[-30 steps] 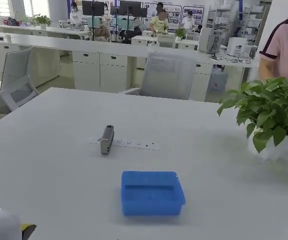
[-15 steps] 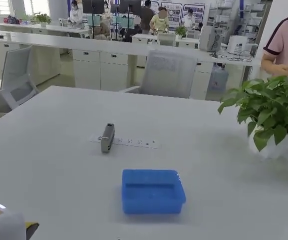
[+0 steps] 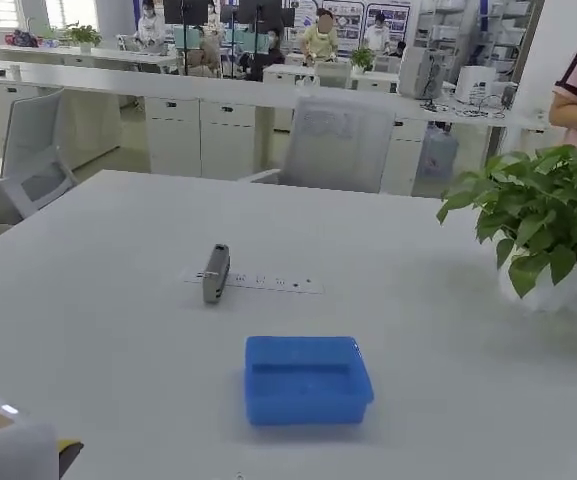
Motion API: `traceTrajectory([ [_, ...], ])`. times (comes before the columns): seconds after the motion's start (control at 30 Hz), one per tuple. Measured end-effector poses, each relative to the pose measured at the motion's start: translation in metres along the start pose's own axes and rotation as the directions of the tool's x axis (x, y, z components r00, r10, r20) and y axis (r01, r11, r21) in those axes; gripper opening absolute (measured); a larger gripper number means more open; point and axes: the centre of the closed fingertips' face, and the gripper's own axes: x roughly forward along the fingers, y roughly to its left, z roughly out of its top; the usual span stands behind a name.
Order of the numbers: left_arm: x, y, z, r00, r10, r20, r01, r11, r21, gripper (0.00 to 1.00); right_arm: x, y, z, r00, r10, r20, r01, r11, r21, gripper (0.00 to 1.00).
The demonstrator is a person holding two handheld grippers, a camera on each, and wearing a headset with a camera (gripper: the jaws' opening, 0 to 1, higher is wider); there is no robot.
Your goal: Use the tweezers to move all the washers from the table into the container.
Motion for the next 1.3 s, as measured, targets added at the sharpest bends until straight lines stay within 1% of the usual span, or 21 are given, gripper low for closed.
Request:
traceTrajectory([
  [0.13, 0.002, -0.003, -0.001, 0.9999, -0.009, -0.009, 0.009, 1.000, 0.007, 0.99, 0.001, 0.001, -0.001, 1.0000, 0.006, 0.000, -0.006, 1.000, -0.003, 0.77],
  [0.27, 0.004, -0.004, -0.002, 0.9998, -0.001, -0.020, 0.002, 1.000, 0.028, 0.99, 0.002, 0.002, -0.001, 0.9999, 0.012, 0.003, -0.012, 1.000, -0.008, 0.77],
  [0.4, 0.006, -0.005, -0.003, 0.9996, -0.006, -0.028, 0.007, 0.999, 0.040, 0.99, 0.002, 0.001, 0.000, 0.9999, 0.012, 0.006, -0.012, 1.000, -0.008, 0.77],
  [0.43, 0.007, -0.005, -0.003, 0.9995, -0.007, -0.030, 0.008, 0.999, 0.042, 0.98, 0.002, 0.000, 0.000, 0.9999, 0.012, 0.005, -0.011, 1.000, -0.009, 0.77],
  [0.5, 0.008, -0.006, -0.005, 0.9991, -0.013, -0.040, 0.016, 0.998, 0.055, 0.92, 0.003, -0.001, 0.000, 0.9999, 0.009, 0.005, -0.009, 1.000, -0.009, 0.76],
  [0.57, 0.010, -0.010, -0.007, 0.9982, -0.037, -0.046, 0.040, 0.997, 0.066, 0.90, 0.003, -0.002, 0.001, 0.9999, 0.009, 0.007, -0.009, 1.000, -0.007, 0.76],
  [0.67, 0.014, -0.014, -0.009, 0.9971, -0.054, -0.054, 0.058, 0.995, 0.081, 0.89, 0.005, -0.002, 0.000, 0.9999, 0.012, 0.005, -0.012, 1.000, -0.003, 0.76],
  [0.73, 0.018, -0.016, -0.012, 0.9950, -0.071, -0.070, 0.077, 0.993, 0.092, 0.84, 0.007, -0.003, -0.001, 0.9999, 0.012, 0.000, -0.012, 1.000, -0.007, 0.76],
  [0.8, 0.024, -0.016, -0.014, 0.9939, -0.077, -0.079, 0.084, 0.993, 0.088, 0.81, 0.009, -0.003, -0.002, 0.9999, 0.013, -0.004, -0.013, 1.000, -0.010, 0.75],
  [0.83, 0.027, -0.017, -0.015, 0.9926, -0.087, -0.084, 0.094, 0.992, 0.083, 0.80, 0.010, -0.003, -0.002, 0.9999, 0.015, -0.006, -0.015, 1.000, -0.010, 0.75],
  [0.87, 0.029, -0.020, -0.017, 0.9896, -0.110, -0.094, 0.117, 0.990, 0.079, 0.77, 0.011, -0.004, -0.003, 0.9999, 0.015, -0.008, -0.015, 1.000, -0.009, 0.75],
  [0.9, 0.032, -0.021, -0.019, 0.9869, -0.126, -0.101, 0.134, 0.988, 0.081, 0.72, 0.011, -0.005, -0.003, 0.9999, 0.014, -0.006, -0.014, 1.000, -0.007, 0.75],
  [0.93, 0.034, -0.021, -0.019, 0.9868, -0.126, -0.102, 0.135, 0.987, 0.085, 0.68, 0.012, -0.006, -0.002, 0.9999, 0.011, -0.003, -0.011, 1.000, -0.003, 0.75],
  [1.0, 0.040, -0.022, -0.024, 0.9815, -0.142, -0.128, 0.157, 0.981, 0.113, 0.63, 0.013, -0.007, -0.001, 0.9999, 0.011, 0.000, -0.011, 1.000, 0.001, 0.75],
  [1.03, 0.044, -0.024, -0.027, 0.9769, -0.156, -0.146, 0.175, 0.976, 0.129, 0.60, 0.013, -0.007, -0.001, 0.9999, 0.011, 0.003, -0.011, 1.000, 0.001, 0.75],
  [1.1, 0.048, -0.028, -0.032, 0.9651, -0.189, -0.181, 0.219, 0.963, 0.160, 0.52, 0.013, -0.007, 0.000, 0.9999, 0.010, 0.005, -0.010, 1.000, -0.003, 0.74],
  [1.17, 0.055, -0.030, -0.039, 0.9544, -0.209, -0.214, 0.249, 0.951, 0.185, 0.47, 0.013, -0.007, -0.001, 0.9999, 0.010, 0.003, -0.010, 1.000, -0.011, 0.73],
  [1.2, 0.059, -0.032, -0.043, 0.9435, -0.230, -0.238, 0.280, 0.938, 0.202, 0.45, 0.014, -0.007, -0.001, 1.0000, 0.009, 0.004, -0.009, 1.000, -0.013, 0.73],
  [1.23, 0.063, -0.032, -0.046, 0.9388, -0.234, -0.253, 0.291, 0.931, 0.219, 0.44, 0.014, -0.007, -0.002, 1.0000, 0.009, 0.004, -0.009, 1.000, -0.013, 0.73],
  [1.27, 0.068, -0.031, -0.050, 0.9303, -0.235, -0.282, 0.306, 0.921, 0.241, 0.41, 0.015, -0.007, -0.002, 0.9999, 0.010, 0.002, -0.010, 1.000, -0.010, 0.73],
  [1.3, 0.071, -0.030, -0.052, 0.9248, -0.239, -0.296, 0.318, 0.913, 0.256, 0.38, 0.016, -0.006, -0.004, 0.9999, 0.015, -0.002, -0.015, 1.000, -0.006, 0.73],
])
